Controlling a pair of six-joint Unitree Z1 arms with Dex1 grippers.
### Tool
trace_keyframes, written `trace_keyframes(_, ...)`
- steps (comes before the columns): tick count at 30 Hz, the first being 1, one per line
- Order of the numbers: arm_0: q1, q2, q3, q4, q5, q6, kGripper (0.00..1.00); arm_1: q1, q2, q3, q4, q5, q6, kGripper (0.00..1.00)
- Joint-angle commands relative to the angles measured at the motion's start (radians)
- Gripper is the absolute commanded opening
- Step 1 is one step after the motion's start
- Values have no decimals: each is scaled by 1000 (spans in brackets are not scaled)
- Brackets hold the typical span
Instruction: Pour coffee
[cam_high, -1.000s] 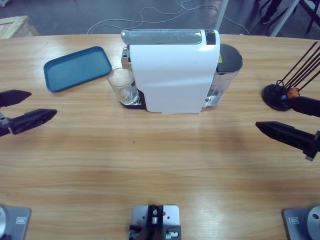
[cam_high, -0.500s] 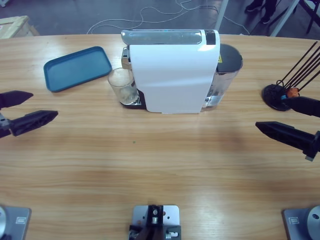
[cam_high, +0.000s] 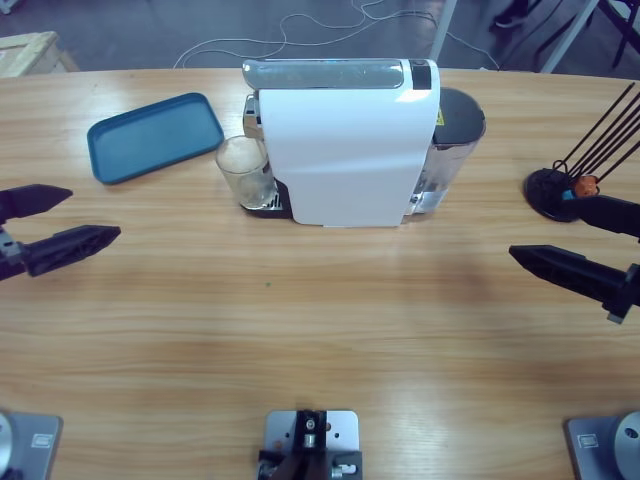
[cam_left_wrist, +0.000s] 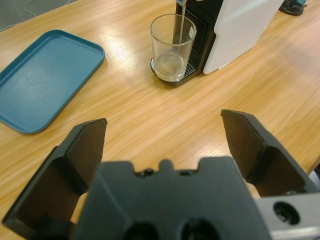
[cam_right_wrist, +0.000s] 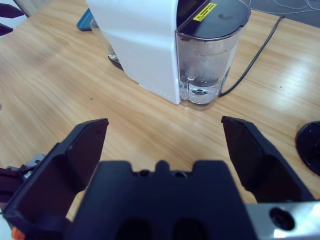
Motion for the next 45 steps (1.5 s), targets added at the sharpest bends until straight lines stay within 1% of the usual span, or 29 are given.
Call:
trace_keyframes(1, -4, 11, 34, -10, -14, 5, 991, 9, 46, 29, -11, 14, 13, 1000)
trace_keyframes(6, -5, 33, 31, -17, -17, 5, 991, 9, 46, 29, -12, 14, 13, 1000)
trace_keyframes(16, -5, 6, 36, -15, -19, 1, 991, 9, 56, 29, -11, 14, 13, 1000)
trace_keyframes(29, -5, 78, 17, -17, -31, 5, 991, 9, 56, 27, -12, 8, 11, 1000)
trace_keyframes(38, -5, 97, 11, -21, -39, 8, 991, 9, 86, 20, -12, 6, 8, 1000)
trace_keyframes(41, -5, 81, 4, -21, -39, 19, 991, 9, 89, 20, -12, 5, 5, 1000)
trace_keyframes(43, -5, 67, -6, -21, -29, 39, 991, 9, 90, 19, -12, 5, 4, 1000)
trace_keyframes(45, -5, 69, -21, -28, 18, 37, 991, 9, 83, 20, -12, 2, 2, 1000)
